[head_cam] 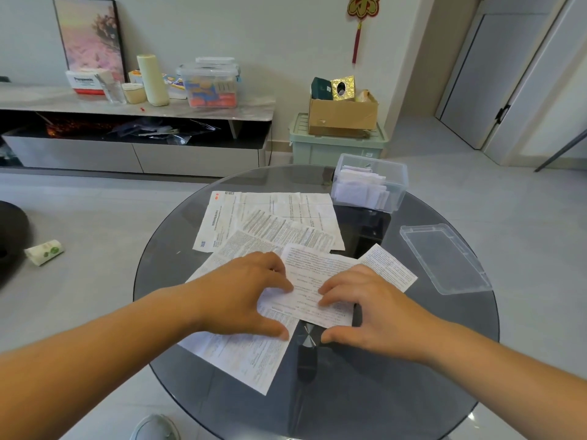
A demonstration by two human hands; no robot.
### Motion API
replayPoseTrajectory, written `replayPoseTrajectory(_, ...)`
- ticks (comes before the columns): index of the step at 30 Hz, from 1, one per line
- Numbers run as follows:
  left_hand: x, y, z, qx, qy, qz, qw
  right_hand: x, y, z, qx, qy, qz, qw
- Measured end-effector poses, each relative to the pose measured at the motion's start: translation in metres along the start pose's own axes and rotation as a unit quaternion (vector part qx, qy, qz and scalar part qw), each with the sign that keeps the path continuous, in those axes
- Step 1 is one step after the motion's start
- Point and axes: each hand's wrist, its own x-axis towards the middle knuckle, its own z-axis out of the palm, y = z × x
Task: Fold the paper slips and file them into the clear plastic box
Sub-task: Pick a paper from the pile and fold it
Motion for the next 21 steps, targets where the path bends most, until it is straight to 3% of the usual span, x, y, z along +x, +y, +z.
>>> replayPoseTrajectory(3, 0.001, 0.001, -0.002, 0.024, 0.016, 0.024, 0.999, 0.001, 0.004, 0.006, -0.011, 0.019, 0.005, 1.0)
replayPoseTrajectory(8, 0.001, 0.004, -0.002, 0.079, 0.041, 0.061, 0.994, 0.001, -0.002, 0.012, -0.146, 0.061, -0.07, 0.985)
replayPoseTrajectory(12, 0.003, 0.008, -0.001, 0.118, 0.055, 0.076, 0.989, 0.001, -0.008, 0.014, -0.142, 0.059, -0.054, 0.987)
replayPoseTrajectory(17, 0.006, 0.006, 0.002, 0.047, 0.082, 0.038, 0.995, 0.002, -0.003, 0.016, -0.058, 0.069, -0.012, 0.996)
replayPoseTrajectory(21, 0.011, 0.003, 0.005, -0.022, 0.101, -0.002, 0.995, 0.004, -0.003, 0.02, -0.052, 0.103, -0.006, 0.993)
